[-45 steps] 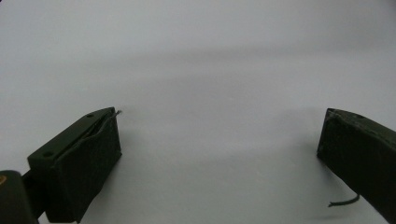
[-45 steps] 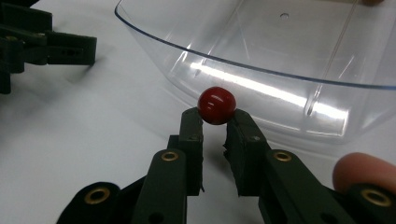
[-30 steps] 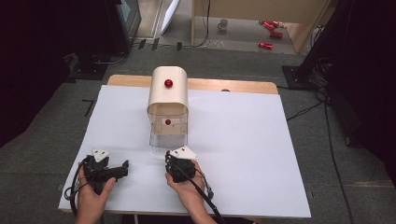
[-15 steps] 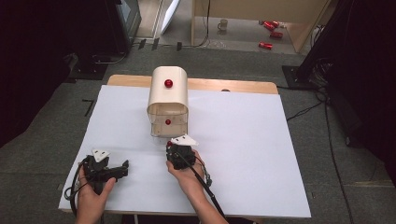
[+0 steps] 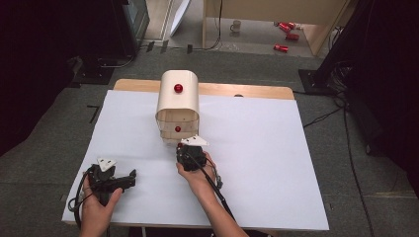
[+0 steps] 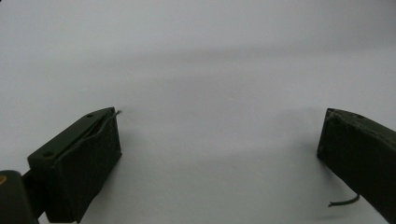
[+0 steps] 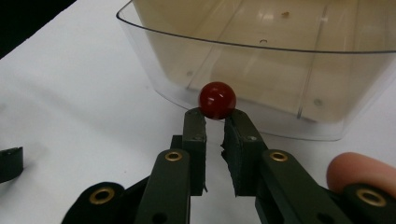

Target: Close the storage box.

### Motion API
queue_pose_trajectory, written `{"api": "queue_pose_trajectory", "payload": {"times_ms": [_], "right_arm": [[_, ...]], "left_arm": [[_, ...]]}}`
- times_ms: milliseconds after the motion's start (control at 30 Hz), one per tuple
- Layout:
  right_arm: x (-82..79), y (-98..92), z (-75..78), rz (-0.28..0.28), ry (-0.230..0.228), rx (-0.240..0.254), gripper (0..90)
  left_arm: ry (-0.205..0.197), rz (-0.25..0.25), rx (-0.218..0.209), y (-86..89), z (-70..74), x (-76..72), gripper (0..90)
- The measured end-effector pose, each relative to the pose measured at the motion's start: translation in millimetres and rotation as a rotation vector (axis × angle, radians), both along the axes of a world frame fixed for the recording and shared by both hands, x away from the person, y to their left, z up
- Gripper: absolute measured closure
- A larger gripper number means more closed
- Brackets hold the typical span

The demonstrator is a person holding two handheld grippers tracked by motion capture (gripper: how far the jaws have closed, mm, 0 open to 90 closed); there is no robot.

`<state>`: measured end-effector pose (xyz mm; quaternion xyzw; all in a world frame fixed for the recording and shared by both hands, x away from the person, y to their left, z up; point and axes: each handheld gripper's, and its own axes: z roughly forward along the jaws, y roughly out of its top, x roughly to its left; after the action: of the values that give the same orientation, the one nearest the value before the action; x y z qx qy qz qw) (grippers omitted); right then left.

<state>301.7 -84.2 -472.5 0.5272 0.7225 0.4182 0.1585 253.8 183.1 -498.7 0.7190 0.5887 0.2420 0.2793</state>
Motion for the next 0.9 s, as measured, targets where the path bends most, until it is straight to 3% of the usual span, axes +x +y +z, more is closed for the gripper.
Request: {"api": "queue_pose_trajectory", "payload": {"times_ms": [533,633,700,733,767,800,833,900], "right_arm": [[11.4,2.6,3.6,0.001,-0.005,-0.021,80.2],[11.6,2.0,2.7,0.01,-0.002,-0.022,75.0],[11.5,0.2,2.3,0.031,0.008,-0.003,62.8],[9.8,-2.1,2.3,0.049,0.011,0.005,49.9],[9.8,-2.1,2.3,0.049,0.011,0.005,49.9],[7.7,-5.7,2.9,0.067,0.012,0.0,38.4],[7.7,-5.7,2.9,0.067,0.012,0.0,38.4],[4.8,-15.1,5.7,0.076,0.012,0.001,22.5]], "left_arm": [[0.0,0.0,0.0,0.0,0.0,0.0,0.0],[0.0,0.0,0.0,0.0,0.0,0.0,0.0],[0.0,0.0,0.0,0.0,0.0,-0.1,0.0],[0.0,0.0,0.0,0.0,0.0,0.0,0.0],[0.0,0.0,0.0,0.0,0.0,0.0,0.0],[0.0,0.0,0.0,0.0,0.0,0.0,0.0],[0.0,0.0,0.0,0.0,0.0,0.0,0.0],[-0.001,0.0,0.0,0.0,0.0,0.0,0.0]]}}
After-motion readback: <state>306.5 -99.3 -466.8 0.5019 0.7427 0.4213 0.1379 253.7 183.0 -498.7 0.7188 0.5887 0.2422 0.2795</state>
